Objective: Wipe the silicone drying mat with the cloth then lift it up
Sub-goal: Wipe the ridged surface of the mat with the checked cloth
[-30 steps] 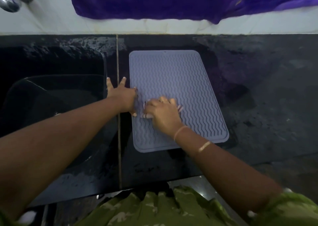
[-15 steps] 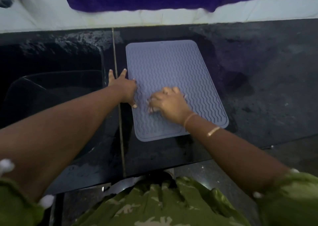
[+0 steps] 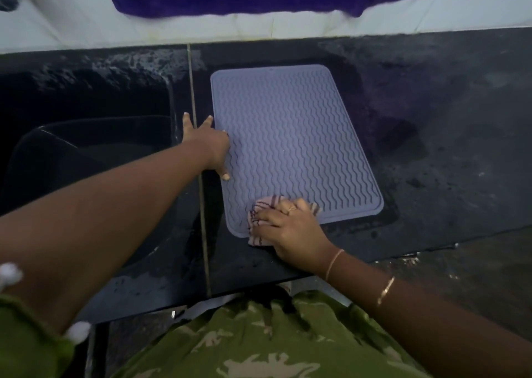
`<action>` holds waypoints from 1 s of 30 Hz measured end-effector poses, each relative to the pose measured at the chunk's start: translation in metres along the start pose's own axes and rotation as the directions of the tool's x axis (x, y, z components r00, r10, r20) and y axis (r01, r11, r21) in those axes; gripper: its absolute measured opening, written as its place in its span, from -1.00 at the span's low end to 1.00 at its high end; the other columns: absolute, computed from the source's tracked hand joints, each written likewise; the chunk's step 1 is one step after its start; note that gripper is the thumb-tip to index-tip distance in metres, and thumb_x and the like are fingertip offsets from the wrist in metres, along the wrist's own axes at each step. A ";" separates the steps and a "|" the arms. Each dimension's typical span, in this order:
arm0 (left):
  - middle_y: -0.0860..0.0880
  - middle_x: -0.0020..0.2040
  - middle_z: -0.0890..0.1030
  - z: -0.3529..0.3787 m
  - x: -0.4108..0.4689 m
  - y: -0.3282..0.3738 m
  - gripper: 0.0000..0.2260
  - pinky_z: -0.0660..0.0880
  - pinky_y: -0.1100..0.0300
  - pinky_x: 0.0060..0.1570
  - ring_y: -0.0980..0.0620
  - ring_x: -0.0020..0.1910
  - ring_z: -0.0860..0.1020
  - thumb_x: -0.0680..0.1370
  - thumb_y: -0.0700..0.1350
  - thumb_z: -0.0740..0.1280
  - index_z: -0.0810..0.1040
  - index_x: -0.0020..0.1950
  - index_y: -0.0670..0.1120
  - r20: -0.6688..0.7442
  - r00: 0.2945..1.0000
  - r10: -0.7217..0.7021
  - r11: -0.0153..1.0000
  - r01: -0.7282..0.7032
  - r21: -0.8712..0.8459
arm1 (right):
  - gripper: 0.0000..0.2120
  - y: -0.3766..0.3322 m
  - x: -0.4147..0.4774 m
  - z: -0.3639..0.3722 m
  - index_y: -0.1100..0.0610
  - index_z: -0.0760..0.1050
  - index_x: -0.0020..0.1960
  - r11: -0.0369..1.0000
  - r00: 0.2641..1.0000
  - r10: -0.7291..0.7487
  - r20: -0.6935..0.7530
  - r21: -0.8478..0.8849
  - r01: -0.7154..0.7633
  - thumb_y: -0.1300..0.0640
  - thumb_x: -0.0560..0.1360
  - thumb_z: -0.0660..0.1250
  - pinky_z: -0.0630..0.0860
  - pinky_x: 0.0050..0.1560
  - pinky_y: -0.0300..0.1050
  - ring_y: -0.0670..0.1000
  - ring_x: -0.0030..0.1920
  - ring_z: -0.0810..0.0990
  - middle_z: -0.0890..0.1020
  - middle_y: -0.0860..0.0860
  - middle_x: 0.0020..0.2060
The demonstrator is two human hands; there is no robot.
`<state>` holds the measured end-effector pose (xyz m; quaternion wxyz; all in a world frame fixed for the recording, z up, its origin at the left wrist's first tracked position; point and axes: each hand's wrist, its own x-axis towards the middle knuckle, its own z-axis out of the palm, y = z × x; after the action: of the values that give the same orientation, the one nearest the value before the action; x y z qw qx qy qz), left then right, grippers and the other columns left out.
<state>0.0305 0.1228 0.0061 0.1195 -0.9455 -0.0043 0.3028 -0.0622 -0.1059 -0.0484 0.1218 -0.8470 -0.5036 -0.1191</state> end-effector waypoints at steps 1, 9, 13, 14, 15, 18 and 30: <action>-0.04 0.57 0.11 0.000 0.001 0.001 -0.17 -0.17 -0.43 0.37 -0.14 0.56 -0.09 0.33 0.31 0.42 0.28 0.49 -0.03 -0.005 1.000 0.000 1.000 0.000 0.016 | -0.82 0.004 0.002 0.001 -0.03 0.64 -0.12 0.999 0.999 -0.047 -0.015 -0.001 0.047 0.16 0.43 0.29 0.18 -0.18 -0.10 0.10 -0.18 0.58 0.68 -0.04 -0.04; -0.09 0.37 0.40 -0.001 0.004 0.005 -0.27 0.22 -0.12 0.37 -0.10 0.38 0.33 0.34 0.21 0.48 0.38 0.37 -0.13 -0.036 0.998 0.051 0.999 -0.051 0.016 | -0.85 0.056 0.040 0.008 0.01 0.62 -0.04 0.945 0.952 -0.305 0.034 -0.111 0.307 0.16 0.46 0.30 0.35 -0.17 -0.06 0.11 -0.17 0.57 0.66 0.01 0.05; -0.06 0.40 0.39 -0.002 0.004 0.002 -0.28 0.32 -0.03 0.29 -0.08 0.35 0.37 0.33 0.25 0.46 0.41 0.36 -0.10 -0.045 0.997 0.061 0.997 -0.059 0.041 | -0.80 0.075 0.085 0.006 0.02 0.63 -0.05 0.998 0.999 -0.014 0.031 -0.055 0.016 0.21 0.35 0.39 0.43 -0.24 -0.02 0.15 -0.21 0.58 0.67 0.00 -0.04; -0.05 0.43 0.36 -0.002 0.005 0.001 -0.27 0.29 -0.04 0.33 -0.07 0.38 0.34 0.33 0.26 0.45 0.40 0.38 -0.08 -0.042 0.998 0.057 0.998 -0.055 0.036 | -0.78 0.078 0.095 0.007 0.03 0.63 -0.05 0.997 0.996 0.080 0.028 -0.001 -0.080 0.23 0.33 0.43 0.43 -0.25 0.00 0.17 -0.21 0.59 0.67 0.01 -0.07; -0.04 0.46 0.33 -0.001 0.005 0.000 -0.25 0.25 -0.06 0.36 -0.07 0.41 0.32 0.33 0.27 0.44 0.38 0.40 -0.07 -0.041 0.998 0.052 0.998 -0.051 0.025 | -0.79 0.079 0.101 0.009 0.03 0.63 -0.06 0.988 0.988 0.150 0.032 0.038 -0.151 0.23 0.33 0.43 0.43 -0.25 0.01 0.18 -0.21 0.58 0.66 0.01 -0.09; -0.02 0.44 0.36 0.000 0.006 -0.003 -0.24 0.23 -0.08 0.37 -0.07 0.39 0.33 0.30 0.30 0.44 0.38 0.39 -0.03 -0.040 0.998 0.054 0.999 -0.054 -0.002 | -0.81 0.069 0.093 0.012 0.02 0.63 -0.07 0.984 0.985 0.171 0.006 0.052 -0.171 0.20 0.35 0.38 0.45 -0.24 0.03 0.15 -0.21 0.58 0.66 0.00 -0.09; -0.03 0.10 0.57 -0.024 0.011 -0.004 -0.55 0.36 0.12 0.04 -0.04 0.11 0.50 0.34 0.24 0.45 0.57 0.07 -0.03 -0.091 0.991 0.097 0.995 -0.095 0.021 | -0.70 0.091 0.085 -0.023 0.06 0.66 0.00 0.864 0.986 0.088 0.139 0.482 -0.145 0.33 0.38 0.30 0.48 0.12 -0.02 -0.02 0.00 0.62 0.69 -0.02 -0.03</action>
<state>0.0536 0.1226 0.0198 0.1127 -0.9565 0.0491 0.2646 0.0555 -0.0851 -0.0073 0.3112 -0.8224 -0.4713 0.0680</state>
